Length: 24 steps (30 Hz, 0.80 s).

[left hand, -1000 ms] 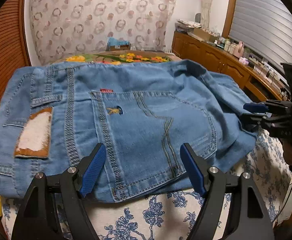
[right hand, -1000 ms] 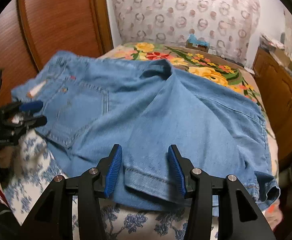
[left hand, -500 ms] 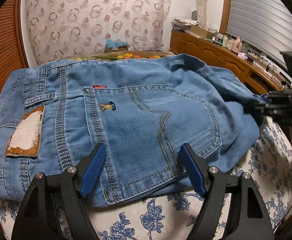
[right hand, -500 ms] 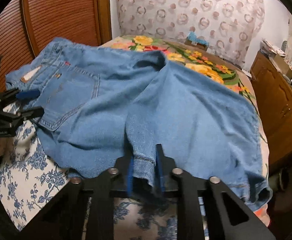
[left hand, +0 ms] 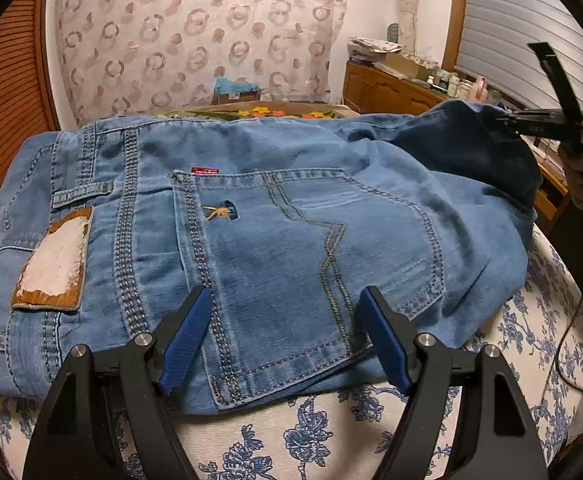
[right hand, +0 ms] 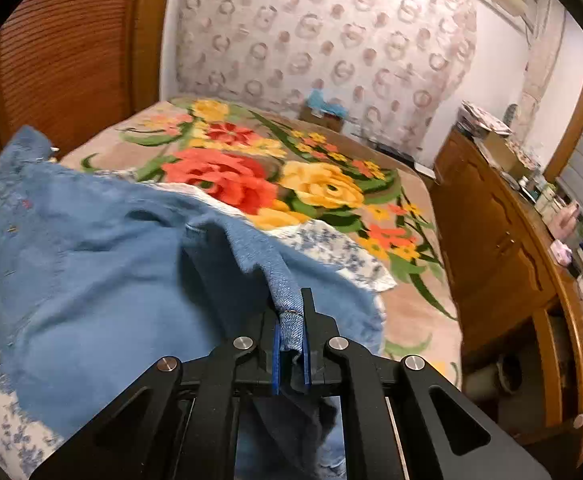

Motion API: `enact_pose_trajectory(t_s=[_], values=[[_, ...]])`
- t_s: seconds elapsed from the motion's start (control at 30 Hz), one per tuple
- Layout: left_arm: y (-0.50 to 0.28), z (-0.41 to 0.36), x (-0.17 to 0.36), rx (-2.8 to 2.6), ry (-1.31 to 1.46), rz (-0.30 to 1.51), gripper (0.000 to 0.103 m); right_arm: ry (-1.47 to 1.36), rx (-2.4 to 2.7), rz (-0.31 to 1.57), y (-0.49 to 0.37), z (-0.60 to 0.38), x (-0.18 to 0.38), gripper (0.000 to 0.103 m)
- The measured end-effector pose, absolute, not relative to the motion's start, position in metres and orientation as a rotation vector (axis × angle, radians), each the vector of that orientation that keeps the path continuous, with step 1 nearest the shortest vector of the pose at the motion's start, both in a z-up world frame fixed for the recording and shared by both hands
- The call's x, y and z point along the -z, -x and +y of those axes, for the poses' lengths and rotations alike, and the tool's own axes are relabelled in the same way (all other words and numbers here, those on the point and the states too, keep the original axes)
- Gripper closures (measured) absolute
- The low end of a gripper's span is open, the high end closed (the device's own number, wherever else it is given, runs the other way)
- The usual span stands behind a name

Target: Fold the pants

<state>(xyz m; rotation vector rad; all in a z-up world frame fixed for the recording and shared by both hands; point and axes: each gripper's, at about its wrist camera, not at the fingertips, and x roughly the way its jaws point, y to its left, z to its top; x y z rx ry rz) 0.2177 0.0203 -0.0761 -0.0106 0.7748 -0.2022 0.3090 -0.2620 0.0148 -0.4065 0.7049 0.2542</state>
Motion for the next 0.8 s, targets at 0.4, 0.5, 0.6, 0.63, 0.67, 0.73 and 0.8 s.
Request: enact_pose_trajectory(t_s=[0.4, 0.5, 0.6, 0.63, 0.67, 0.73, 0.8], values=[[-0.219, 0.020, 0.078, 0.199, 0.009, 0.778, 0.026, 0.419, -0.174, 0.800, -0.386, -0.251, -0.006, 0.096], [-0.219, 0.020, 0.078, 0.199, 0.009, 0.777, 0.026, 0.397, -0.152, 0.787, -0.396, -0.253, -0.012, 0.096], [-0.219, 0.020, 0.078, 0.199, 0.009, 0.777, 0.026, 0.333, -0.141, 0.796, -0.399, -0.259, -0.011, 0.083], [-0.219, 0.020, 0.078, 0.199, 0.009, 0.777, 0.026, 0.321, -0.129, 0.797, -0.400, -0.262, -0.010, 0.078], [-0.219, 0.020, 0.078, 0.199, 0.010, 0.777, 0.026, 0.309, -0.118, 0.790, -0.397, -0.265, -0.011, 0.076], [-0.219, 0.020, 0.078, 0.199, 0.009, 0.777, 0.026, 0.275, -0.116, 0.789, -0.390, -0.274, -0.011, 0.071], [-0.219, 0.020, 0.078, 0.199, 0.009, 0.777, 0.026, 0.221, -0.124, 0.785, -0.378, -0.284, -0.012, 0.063]])
